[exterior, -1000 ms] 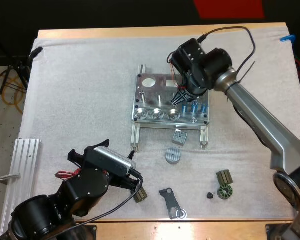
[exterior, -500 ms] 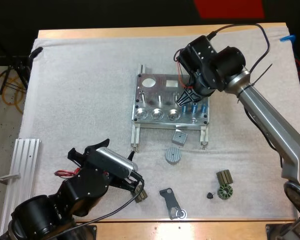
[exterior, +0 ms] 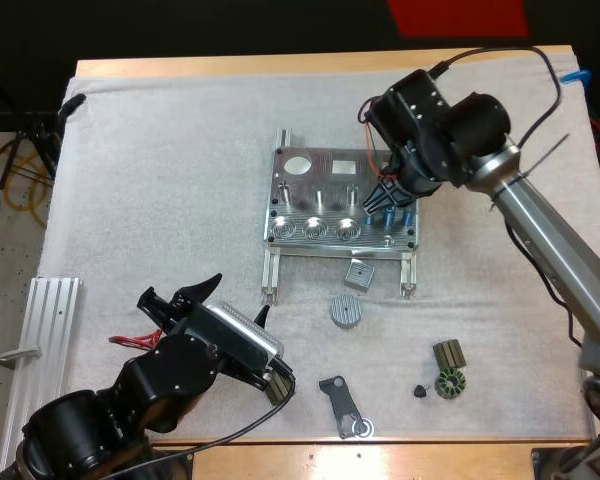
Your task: Load cells from right to left
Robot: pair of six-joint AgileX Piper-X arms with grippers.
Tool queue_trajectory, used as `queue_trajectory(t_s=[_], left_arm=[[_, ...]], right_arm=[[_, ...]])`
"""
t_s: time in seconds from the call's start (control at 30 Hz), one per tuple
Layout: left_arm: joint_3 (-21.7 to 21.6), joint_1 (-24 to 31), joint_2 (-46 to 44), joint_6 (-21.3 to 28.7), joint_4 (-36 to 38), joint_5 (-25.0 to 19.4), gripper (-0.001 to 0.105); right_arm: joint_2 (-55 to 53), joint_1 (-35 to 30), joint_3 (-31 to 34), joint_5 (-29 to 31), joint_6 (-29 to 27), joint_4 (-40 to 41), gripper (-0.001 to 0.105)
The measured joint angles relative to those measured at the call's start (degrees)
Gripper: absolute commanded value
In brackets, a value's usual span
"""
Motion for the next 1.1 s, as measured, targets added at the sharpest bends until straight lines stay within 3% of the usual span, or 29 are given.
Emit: queue_trajectory(t_s=[0.27,0.63,0.93,1.1], left_arm=[[0.0,0.0,0.0,3.2,-2.3,0.0,0.063],[0.0,0.0,0.0,6.5,-2.8,2.7,0.063],[0.0,0.0,-0.7,10.2,-3.9,5.4,0.06],[0.0,4.8,-5.1,13.4,-5.4,8.9,0.06]], right_arm=[[-3.9,-0.5,2.1,0.0,0.5,1.4,0.042],[-17.5,-5.4,16.8,0.0,1.3,1.1,0.042],[-30.9,-5.4,22.3,0.0,1.3,-2.3,0.042],[-39.8,-5.4,27.1,0.0,1.3,-3.1,0.042]])
